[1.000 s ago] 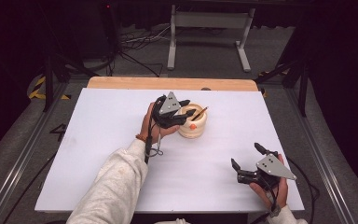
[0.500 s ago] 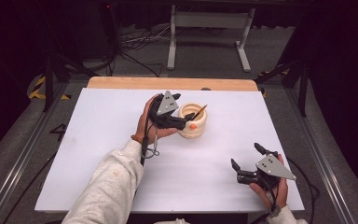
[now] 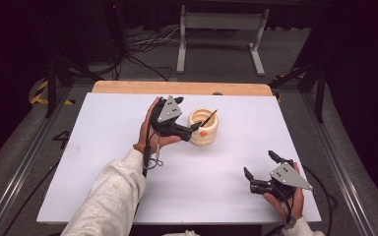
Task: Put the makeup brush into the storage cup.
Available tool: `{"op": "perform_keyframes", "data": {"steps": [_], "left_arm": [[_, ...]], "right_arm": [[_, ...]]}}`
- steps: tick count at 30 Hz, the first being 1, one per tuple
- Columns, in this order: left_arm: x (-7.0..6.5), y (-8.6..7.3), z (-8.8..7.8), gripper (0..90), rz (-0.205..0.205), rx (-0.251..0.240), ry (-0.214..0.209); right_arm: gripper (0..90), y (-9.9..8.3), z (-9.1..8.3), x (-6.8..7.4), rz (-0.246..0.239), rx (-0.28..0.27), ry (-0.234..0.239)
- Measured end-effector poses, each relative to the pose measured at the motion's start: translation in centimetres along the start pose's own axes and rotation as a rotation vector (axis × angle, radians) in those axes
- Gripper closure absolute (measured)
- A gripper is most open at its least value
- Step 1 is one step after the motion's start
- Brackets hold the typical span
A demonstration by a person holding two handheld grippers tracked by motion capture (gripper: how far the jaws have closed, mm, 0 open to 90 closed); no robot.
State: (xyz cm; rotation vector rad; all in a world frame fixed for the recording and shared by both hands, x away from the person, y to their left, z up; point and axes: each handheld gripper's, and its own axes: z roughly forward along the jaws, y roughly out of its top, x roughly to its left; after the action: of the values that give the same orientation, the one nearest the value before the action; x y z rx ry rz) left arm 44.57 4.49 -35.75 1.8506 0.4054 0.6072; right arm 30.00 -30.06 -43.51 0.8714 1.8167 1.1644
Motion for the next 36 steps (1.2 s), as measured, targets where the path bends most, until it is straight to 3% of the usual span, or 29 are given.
{"op": "perform_keyframes", "data": {"steps": [7,16,22,30,36], "left_arm": [[0.1,-0.5,-1.2,2.8,0.006,-0.022,0.021],[0.5,-0.9,-3.4,2.4,-0.018,-0.095,0.051],[0.4,-1.6,-4.3,2.5,-0.007,-0.095,0.051],[0.7,-2.2,-5.5,0.5,-0.021,-0.111,0.054],[0.4,-2.6,-6.2,0.5,0.005,-0.102,0.075]], "right_arm": [[4.5,0.0,0.0,0.0,0.0,-0.001,0.001],[4.5,0.0,0.0,0.1,-0.004,0.002,0.003],[4.5,0.0,0.1,0.2,-0.006,0.004,0.005],[4.5,0.0,0.2,0.3,-0.009,0.007,0.006],[4.5,0.0,0.2,0.4,-0.015,0.011,0.009]]}}
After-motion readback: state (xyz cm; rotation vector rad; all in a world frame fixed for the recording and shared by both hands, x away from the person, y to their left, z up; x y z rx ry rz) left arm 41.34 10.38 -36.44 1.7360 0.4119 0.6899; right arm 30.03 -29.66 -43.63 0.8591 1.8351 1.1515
